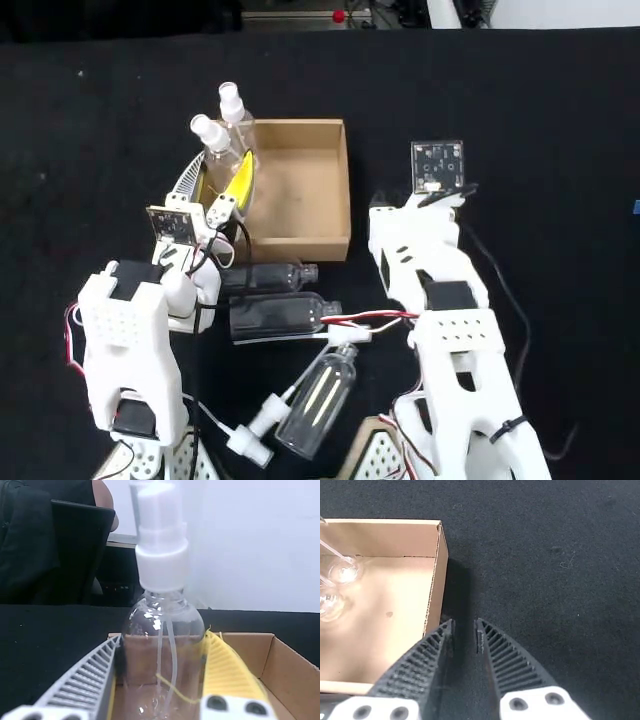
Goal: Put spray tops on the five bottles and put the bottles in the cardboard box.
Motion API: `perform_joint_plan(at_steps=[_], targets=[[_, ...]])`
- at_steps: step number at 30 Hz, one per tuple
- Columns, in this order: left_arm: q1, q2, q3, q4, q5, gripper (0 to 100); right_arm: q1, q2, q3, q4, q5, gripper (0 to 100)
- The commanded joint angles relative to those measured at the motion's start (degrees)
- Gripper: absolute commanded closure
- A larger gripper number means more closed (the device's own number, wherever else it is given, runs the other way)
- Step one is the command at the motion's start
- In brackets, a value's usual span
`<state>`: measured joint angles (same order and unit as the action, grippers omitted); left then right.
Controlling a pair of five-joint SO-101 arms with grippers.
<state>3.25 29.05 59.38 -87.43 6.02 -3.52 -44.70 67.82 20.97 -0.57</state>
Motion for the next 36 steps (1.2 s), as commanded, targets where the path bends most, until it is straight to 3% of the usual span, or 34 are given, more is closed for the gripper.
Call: perform_joint_plan(at_steps=[1, 4, 25, 30, 36], targets=[[1.0, -0.2, -1.1, -0.4, -0.1, 78, 0.6, 0.0, -0.7, -2.2, 0.1, 94.9], [1.1, 0.2, -1.1, -0.4, -0.1, 73, 0.6, 0.0, -0.7, -2.2, 0.1, 94.9], [0.6, -5.4, 0.6, -0.2, -0.1, 74, 0.6, 0.0, -0.8, -2.2, 0.1, 94.9], [0.0, -14.2, 0.9, 12.3, 0.5, 74, 0.6, 0.0, -0.8, -2.2, 0.1, 94.9], [-0.7, -20.3, 1.0, 18.9, 0.4, 74, 0.6, 0.0, -0.8, -2.2, 0.1, 94.9]])
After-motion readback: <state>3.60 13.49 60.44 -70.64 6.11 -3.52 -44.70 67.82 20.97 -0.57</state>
